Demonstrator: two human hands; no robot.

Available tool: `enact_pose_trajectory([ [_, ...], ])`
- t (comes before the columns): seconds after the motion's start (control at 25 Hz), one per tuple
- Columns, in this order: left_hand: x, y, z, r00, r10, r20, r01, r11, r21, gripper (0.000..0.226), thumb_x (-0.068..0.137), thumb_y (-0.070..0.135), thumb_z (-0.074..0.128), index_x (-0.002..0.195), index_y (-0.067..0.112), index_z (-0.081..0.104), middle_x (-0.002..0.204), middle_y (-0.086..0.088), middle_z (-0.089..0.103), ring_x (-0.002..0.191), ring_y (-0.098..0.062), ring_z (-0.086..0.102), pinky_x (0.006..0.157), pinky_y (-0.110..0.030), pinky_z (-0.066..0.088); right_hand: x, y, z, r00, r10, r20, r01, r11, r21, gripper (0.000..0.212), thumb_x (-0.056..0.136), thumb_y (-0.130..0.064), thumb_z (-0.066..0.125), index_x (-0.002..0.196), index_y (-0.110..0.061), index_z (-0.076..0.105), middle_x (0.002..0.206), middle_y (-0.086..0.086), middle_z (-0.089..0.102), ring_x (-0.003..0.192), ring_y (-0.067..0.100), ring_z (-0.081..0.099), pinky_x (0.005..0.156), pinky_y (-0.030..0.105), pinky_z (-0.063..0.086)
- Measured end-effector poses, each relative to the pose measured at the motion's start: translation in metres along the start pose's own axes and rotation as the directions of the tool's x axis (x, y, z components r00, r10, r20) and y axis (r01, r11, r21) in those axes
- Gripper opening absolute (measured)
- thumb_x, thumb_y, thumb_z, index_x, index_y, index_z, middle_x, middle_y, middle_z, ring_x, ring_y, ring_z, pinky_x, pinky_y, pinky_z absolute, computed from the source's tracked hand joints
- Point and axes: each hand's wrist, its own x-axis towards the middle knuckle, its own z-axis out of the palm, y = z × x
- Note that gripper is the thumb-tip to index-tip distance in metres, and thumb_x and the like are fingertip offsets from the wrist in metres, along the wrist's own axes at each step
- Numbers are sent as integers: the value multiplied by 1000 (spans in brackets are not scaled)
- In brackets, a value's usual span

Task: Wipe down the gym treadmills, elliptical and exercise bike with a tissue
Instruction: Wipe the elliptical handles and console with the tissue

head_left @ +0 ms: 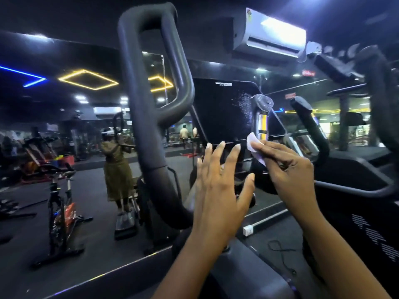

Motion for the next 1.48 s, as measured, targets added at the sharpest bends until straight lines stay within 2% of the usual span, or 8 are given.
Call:
enact_pose_trajectory([
  [0.12, 31, -14, 37, 989, -120, 83, 133, 976, -171, 65, 90, 57, 34, 148, 31, 26, 154, 4, 24, 143, -13, 20, 116, -40, 25, 8, 18, -23, 994, 70, -86, -77, 994, -84, 35, 83, 5, 63, 108, -18, 67, 106, -8, 68, 104, 0, 62, 96, 21, 45],
  [0.36, 91, -9, 102, 963, -194, 185, 257, 864, -432, 66, 95, 51, 41, 150, 39, 7, 158, 5, 17, 142, -10, 21, 108, -27, 21, 48, 60, -38, 983, 102, -153, -125, 981, -147, 36, 83, 8, 60, 108, -18, 66, 104, -7, 68, 97, -12, 59, 85, 4, 41],
  [0.52, 104, -4, 135, 962, -248, 111, 269, 806, -527, 66, 88, 70, 33, 144, 53, 4, 153, 12, 27, 133, -8, 35, 101, -24, 27, 97, 87, -31, 989, -126, -74, 94, 936, -339, 26, 84, -2, 63, 108, -12, 70, 103, -10, 66, 93, -15, 56, 83, 3, 42],
  [0.68, 105, -15, 151, 954, -298, 20, 267, 821, -505, 61, 66, 93, 13, 125, 79, 2, 132, -6, 56, 102, -34, 64, 85, -52, 53, 134, 113, -16, 959, -281, 49, 275, 869, -412, 28, 82, 0, 59, 107, -7, 70, 108, 7, 68, 95, 12, 64, 87, 21, 50],
  [0.92, 101, -20, 154, 966, -258, 10, 218, 795, -567, 54, 71, 90, 14, 124, 79, 11, 122, -16, 63, 95, -32, 67, 77, -45, 57, 80, 111, -9, 883, -438, 166, 466, 781, -415, 32, 83, -10, 47, 102, -5, 72, 104, 8, 69, 89, 19, 59, 83, 20, 44],
  [1.16, 98, -22, 154, 971, -241, 4, 196, 780, -594, 63, 73, 84, 15, 134, 68, 15, 127, -13, 60, 105, -27, 63, 88, -33, 51, 32, 120, -17, 920, -381, 94, 391, 878, -276, 28, 83, -2, 53, 105, -7, 70, 106, 3, 67, 98, 10, 61, 88, 19, 47],
  [1.32, 99, -22, 154, 971, -233, 52, 214, 750, -626, 64, 73, 82, 19, 136, 66, 17, 126, -22, 57, 55, -19, 64, 51, -23, 52, 82, 132, -15, 980, -169, -102, 147, 970, -193, 35, 84, 6, 58, 113, -11, 67, 111, -4, 65, 105, -6, 57, 91, 11, 42],
  [1.48, 98, -22, 154, 976, -212, 45, 191, 746, -638, 79, 62, 96, 19, 136, 66, 16, 123, -19, 58, 48, -13, 58, 44, -19, 47, 80, 138, 0, 983, -103, -151, 83, 988, -134, 35, 85, 3, 56, 116, -12, 65, 112, -5, 64, 106, -7, 56, 92, 11, 42],
])
